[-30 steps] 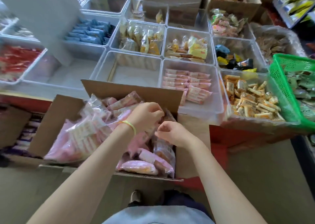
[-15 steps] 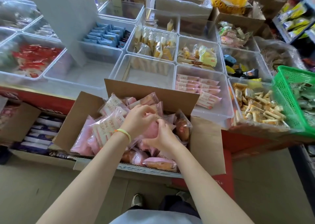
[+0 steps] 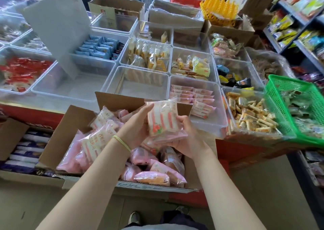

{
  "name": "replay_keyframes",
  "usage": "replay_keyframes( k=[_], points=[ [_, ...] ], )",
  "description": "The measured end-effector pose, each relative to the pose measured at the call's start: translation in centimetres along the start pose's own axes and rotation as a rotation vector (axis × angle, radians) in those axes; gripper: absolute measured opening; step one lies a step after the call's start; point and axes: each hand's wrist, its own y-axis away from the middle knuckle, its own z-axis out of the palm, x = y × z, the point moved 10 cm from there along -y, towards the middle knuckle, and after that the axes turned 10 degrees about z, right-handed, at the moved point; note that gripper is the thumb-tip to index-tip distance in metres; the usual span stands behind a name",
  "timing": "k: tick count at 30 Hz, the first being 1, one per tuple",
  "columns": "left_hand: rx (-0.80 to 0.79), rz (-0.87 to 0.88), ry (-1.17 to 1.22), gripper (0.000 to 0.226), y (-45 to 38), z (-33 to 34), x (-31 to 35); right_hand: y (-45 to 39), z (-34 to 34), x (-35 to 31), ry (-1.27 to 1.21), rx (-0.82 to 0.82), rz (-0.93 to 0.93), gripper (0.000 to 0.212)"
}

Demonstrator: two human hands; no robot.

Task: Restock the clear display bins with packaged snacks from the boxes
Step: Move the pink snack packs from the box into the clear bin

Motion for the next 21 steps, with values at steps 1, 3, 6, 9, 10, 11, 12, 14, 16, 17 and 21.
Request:
replay_keyframes(
  k=[1, 3, 6, 9, 10, 11, 12, 14, 16, 17, 21],
  points=[
    [-0.007, -0.001, 0.050, 0.036, -0.4, 0.7, -0.3, 0.4, -0.5, -0.6, 0.061, 0.039, -0.018, 0.053],
    [0.032, 0.049, 0.021, 0.035, -1.7, 1.3, -0.7, 1.2, -2.3, -1.9, 0.168, 0.153, -0.057, 0.048],
    [0.031, 0.115, -0.063, 0.033, -3.4, 3.8, -1.3, 2.6, -5.1, -3.8, 0.304, 0.277, -0.113, 0.050],
    [-0.022, 0.144, -0.082, 0.038, -5.5, 8.0, -2.3, 4.0, -9.6, -6.1, 0.424, 0.454, -0.177, 0.056],
    [-0.028, 0.146, -0.077, 0.038, -6.2, 9.4, -2.7, 4.6, -11.7, -6.9, 0.425, 0.529, -0.197, 0.053],
    [-0.020, 0.143, -0.078, 0.037, -7.1, 10.7, -3.3, 5.2, -13.7, -7.6, 0.401, 0.584, -0.213, 0.049],
    [-0.003, 0.139, -0.086, 0.034, -7.9, 11.9, -3.9, 5.8, -15.3, -8.3, 0.382, 0.609, -0.229, 0.048],
    [0.030, 0.127, -0.102, 0.028, -9.4, 14.2, -5.1, 6.6, -18.1, -9.7, 0.389, 0.632, -0.236, 0.047],
    [0.063, 0.095, -0.086, 0.025, -10.8, 16.2, -6.6, 7.1, -20.2, -11.0, 0.416, 0.613, -0.227, 0.045],
    [0.086, 0.072, -0.078, 0.025, -11.7, 16.9, -7.5, 7.2, -21.1, -11.7, 0.440, 0.601, -0.220, 0.044],
    [0.149, -0.041, -0.076, 0.035, -15.3, 18.2, -11.4, 6.8, -25.9, -14.7, 0.556, 0.673, -0.240, 0.026]
  ],
)
